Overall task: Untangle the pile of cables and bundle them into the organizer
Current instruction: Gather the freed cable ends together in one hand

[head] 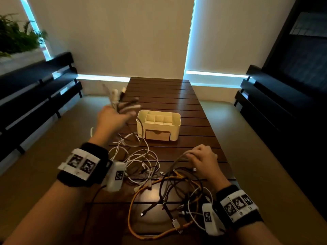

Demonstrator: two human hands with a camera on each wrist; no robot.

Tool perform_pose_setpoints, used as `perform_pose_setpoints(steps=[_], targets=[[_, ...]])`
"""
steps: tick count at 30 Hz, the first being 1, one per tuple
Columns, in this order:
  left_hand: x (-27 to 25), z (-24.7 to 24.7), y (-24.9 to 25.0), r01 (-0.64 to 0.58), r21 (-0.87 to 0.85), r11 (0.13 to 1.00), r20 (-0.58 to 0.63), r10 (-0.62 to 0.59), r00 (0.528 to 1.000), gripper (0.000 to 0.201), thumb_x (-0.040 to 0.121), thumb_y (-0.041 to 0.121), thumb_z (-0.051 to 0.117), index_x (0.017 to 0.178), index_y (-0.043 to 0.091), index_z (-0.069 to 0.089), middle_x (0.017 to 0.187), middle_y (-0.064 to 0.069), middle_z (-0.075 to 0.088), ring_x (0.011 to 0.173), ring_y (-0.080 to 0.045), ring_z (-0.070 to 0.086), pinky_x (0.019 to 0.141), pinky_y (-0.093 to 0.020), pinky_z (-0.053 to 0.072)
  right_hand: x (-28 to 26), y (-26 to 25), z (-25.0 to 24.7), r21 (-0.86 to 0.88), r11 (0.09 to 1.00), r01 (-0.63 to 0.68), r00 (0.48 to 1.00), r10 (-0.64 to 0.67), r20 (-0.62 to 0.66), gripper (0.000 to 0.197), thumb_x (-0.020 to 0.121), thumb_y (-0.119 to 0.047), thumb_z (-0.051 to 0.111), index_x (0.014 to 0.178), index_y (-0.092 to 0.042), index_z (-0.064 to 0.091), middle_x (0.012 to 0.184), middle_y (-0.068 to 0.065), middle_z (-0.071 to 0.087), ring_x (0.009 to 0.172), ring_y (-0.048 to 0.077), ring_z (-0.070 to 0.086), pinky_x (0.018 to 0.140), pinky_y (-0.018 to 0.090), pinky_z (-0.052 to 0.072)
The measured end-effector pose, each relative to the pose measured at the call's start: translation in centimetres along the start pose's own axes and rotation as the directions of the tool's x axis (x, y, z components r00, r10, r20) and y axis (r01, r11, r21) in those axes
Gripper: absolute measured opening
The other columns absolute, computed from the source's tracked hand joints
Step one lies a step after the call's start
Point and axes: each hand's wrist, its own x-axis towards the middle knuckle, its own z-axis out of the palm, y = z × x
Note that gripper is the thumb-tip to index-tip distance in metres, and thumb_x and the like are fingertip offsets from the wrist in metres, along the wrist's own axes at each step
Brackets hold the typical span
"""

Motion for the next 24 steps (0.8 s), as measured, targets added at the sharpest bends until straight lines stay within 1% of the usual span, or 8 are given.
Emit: perform_pose_setpoints(steps=[3, 7, 10, 14, 16, 19, 21, 24], targets=[[-2.5, 2.5, -0.4, -0.027, -0.028, 0.999, 0.203, 0.032, 0.979, 0.041, 0.077, 0.019, 0.075, 0.116, 0.023, 0.062, 0.106, 0.012, 0.062, 0.084, -0.001, 0.058, 0.075, -0.012, 0.049, 0.6, -2.1, -1.0, 0.113, 0.99, 0.085, 0.993, -0.074, -0.094, 0.017, 0.089, -0.02, 0.059, 0.1, -0.017, 0.072, 0.079, -0.015, 0.055, 0.075, -0.004, 0.049, 0.07, 0.005, 0.039], [-5.9, 5.9, -0.1, 0.061, -0.118, 0.991, 0.575, 0.018, 0.818, 0.022, 0.081, 0.021, 0.071, 0.102, 0.017, 0.069, 0.081, 0.009, 0.066, 0.053, 0.009, 0.055, 0.061, -0.006, 0.043, 1.0, -4.3, -1.3, 0.105, 0.976, 0.189, 0.981, -0.183, -0.06, 0.015, 0.09, -0.017, 0.057, 0.097, -0.016, 0.07, 0.086, 0.0, 0.066, 0.076, 0.008, 0.057, 0.067, 0.019, 0.044], [-6.3, 7.0, -0.2, -0.02, -0.02, 1.0, 0.538, 0.028, 0.843, 0.015, 0.079, 0.027, 0.074, 0.088, 0.016, 0.07, 0.072, 0.003, 0.067, 0.052, 0.007, 0.055, 0.05, -0.009, 0.041, 1.1, -4.8, -1.1, 0.144, 0.975, 0.17, 0.985, -0.166, -0.045, 0.015, 0.093, -0.02, 0.053, 0.095, -0.017, 0.068, 0.077, -0.006, 0.065, 0.068, 0.005, 0.058, 0.062, 0.023, 0.046], [-5.0, 5.6, -0.2, -0.064, 0.029, 0.997, 0.618, 0.033, 0.785, 0.011, 0.083, 0.022, 0.069, 0.076, 0.014, 0.066, 0.065, 0.0, 0.063, 0.052, 0.001, 0.052, 0.053, -0.014, 0.042, 0.8, -4.8, -0.8, 0.237, 0.962, 0.134, 0.991, -0.131, -0.03, 0.013, 0.094, -0.02, 0.051, 0.087, -0.017, 0.061, 0.064, -0.007, 0.062, 0.058, 0.004, 0.057, 0.056, 0.018, 0.044], [-4.8, 4.3, 0.8, 0.075, -0.28, 0.957, 0.549, 0.096, 0.83, 0.008, 0.083, 0.021, 0.065, 0.078, 0.015, 0.062, 0.06, 0.009, 0.061, 0.054, -0.001, 0.052, 0.054, -0.013, 0.044, 0.8, -4.7, -0.8, 0.241, 0.965, 0.104, 0.988, -0.127, 0.083, 0.013, 0.093, -0.022, 0.053, 0.08, -0.023, 0.056, 0.064, -0.009, 0.057, 0.058, 0.001, 0.054, 0.057, 0.013, 0.041], [-2.8, 1.4, 2.1, 0.123, -0.701, 0.703, 0.308, 0.142, 0.941, 0.018, 0.083, 0.031, 0.058, 0.075, 0.015, 0.058, 0.047, 0.01, 0.048, 0.046, -0.003, 0.042, 0.046, -0.014, 0.038, 0.6, -2.8, 0.2, 0.038, 0.999, -0.005, 0.922, -0.01, 0.388, 0.015, 0.094, -0.024, 0.051, 0.08, -0.02, 0.054, 0.071, -0.008, 0.055, 0.068, 0.005, 0.051, 0.063, 0.019, 0.04], [-0.9, -0.5, 2.4, 0.075, -0.777, 0.625, 0.185, 0.112, 0.976, 0.027, 0.088, 0.033, 0.055, 0.067, 0.02, 0.063, 0.045, 0.01, 0.042, 0.045, -0.004, 0.038, 0.046, -0.015, 0.035, 0.1, -1.3, 1.2, 0.017, 0.996, -0.091, 0.897, 0.075, 0.436, 0.018, 0.094, -0.023, 0.05, 0.077, -0.02, 0.053, 0.072, -0.008, 0.055, 0.069, 0.006, 0.051, 0.067, 0.022, 0.041], [-0.4, -0.9, 2.0, 0.021, -0.76, 0.649, 0.088, 0.071, 0.994, 0.038, 0.092, 0.03, 0.052, 0.058, 0.022, 0.066, 0.046, 0.01, 0.042, 0.044, -0.003, 0.035, 0.045, -0.014, 0.033, 0.3, -0.4, 2.0, 0.037, 0.989, -0.146, 0.934, 0.125, 0.335, 0.015, 0.094, -0.019, 0.05, 0.08, -0.019, 0.054, 0.079, -0.005, 0.057, 0.079, 0.013, 0.055, 0.074, 0.026, 0.043]])
